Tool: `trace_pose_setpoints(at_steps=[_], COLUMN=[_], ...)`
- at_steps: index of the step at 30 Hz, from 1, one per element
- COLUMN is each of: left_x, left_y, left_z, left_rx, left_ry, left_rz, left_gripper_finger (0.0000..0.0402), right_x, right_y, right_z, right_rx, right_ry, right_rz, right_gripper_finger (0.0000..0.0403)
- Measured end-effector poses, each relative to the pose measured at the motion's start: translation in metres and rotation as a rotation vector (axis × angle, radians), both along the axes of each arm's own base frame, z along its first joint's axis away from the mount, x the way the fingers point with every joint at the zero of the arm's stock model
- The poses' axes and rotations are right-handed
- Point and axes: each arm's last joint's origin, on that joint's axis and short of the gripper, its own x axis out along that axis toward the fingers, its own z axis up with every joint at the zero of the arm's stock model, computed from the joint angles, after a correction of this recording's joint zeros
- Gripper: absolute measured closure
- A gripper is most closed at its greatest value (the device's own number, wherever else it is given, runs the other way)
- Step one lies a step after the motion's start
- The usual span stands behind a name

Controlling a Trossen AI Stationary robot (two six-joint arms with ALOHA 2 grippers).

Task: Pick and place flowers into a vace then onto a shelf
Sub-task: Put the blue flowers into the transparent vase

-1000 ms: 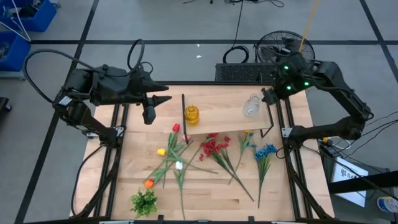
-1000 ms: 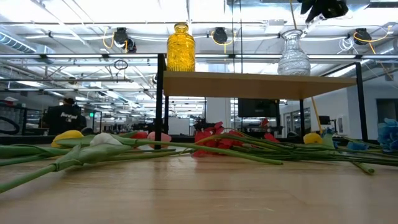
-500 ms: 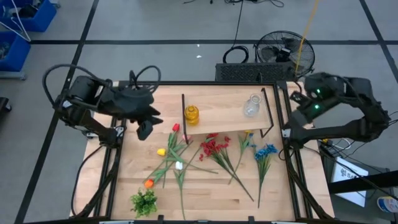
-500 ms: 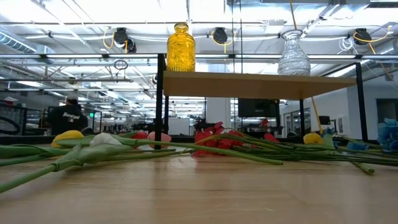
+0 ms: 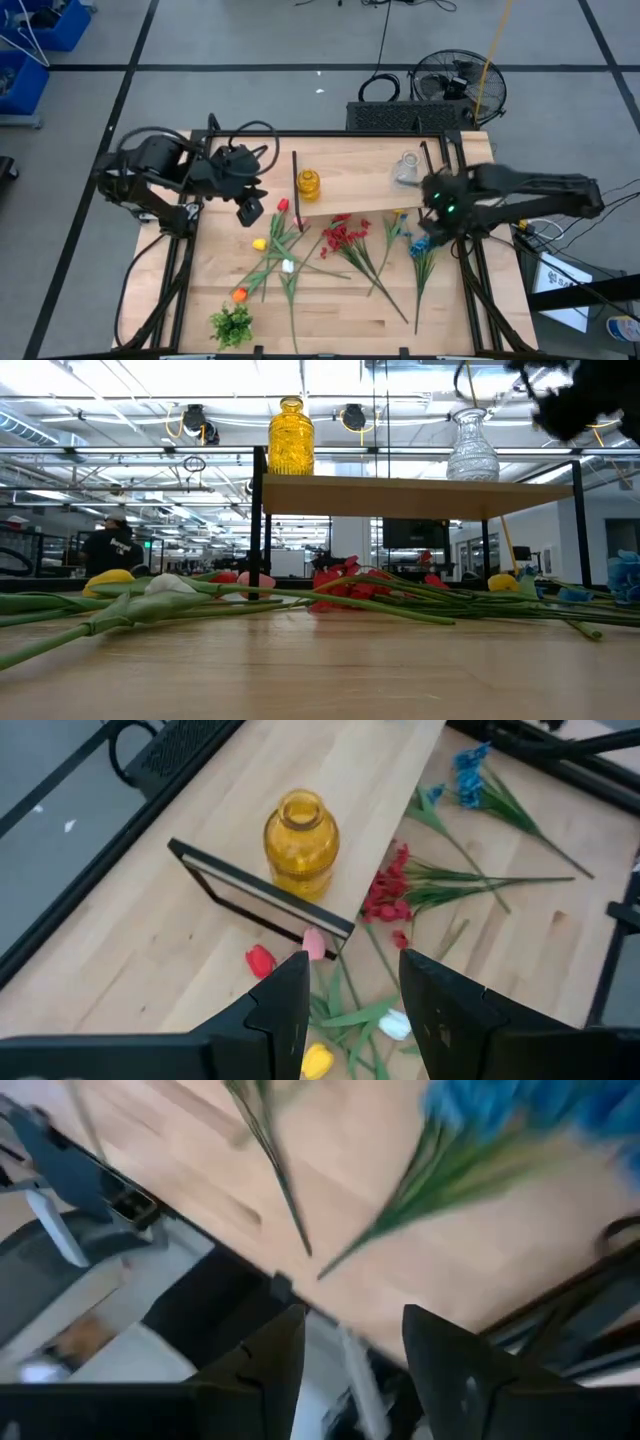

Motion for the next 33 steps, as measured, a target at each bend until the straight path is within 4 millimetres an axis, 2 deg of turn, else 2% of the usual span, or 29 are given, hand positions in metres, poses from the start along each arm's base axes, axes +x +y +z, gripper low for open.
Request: trace_pose_setpoints(at_steps=[3,5,12,16,22,27,33], left_x=[0.002,0.003,0.003,0.003,0.003,0.003,0.003], left_y=[-0.001,-0.001,-0.001,-0.001,-0.001,-0.001,-0.001], left_z=[-0.006,-0.007,-0.007,-0.007,-0.007,-0.007,-0.007], left_rx=[-0.013,-0.028,-0.035,-0.033,-0.032,-0.031,-0.02], left_ry=[0.016,0.021,0.024,0.024,0.025,0.025,0.029], left_rz=[0.024,0.025,0.023,0.023,0.022,0.02,0.006], left_gripper_finger=[0.0241,0.0241,0.0241,0.0241,0.0241,0.0241,0.0241], right_x=[0.009,0.016,0.03,0.025,0.016,0.017,0.024], right_y=[0.015,0.025,0.051,0.067,0.091,0.097,0.099], right_z=[-0.03,-0.036,-0.017,-0.014,-0.016,-0.02,-0.026], right_rx=[0.081,0.097,0.045,-0.022,-0.06,-0.112,-0.283], right_ry=[0.025,-0.023,-0.267,-0.316,-0.332,-0.368,-0.484], right_rz=[0.041,0.058,-0.03,-0.064,0.023,0.075,0.163], right_gripper_finger=[0.0247,0.0251,0.0265,0.0273,0.028,0.028,0.0282])
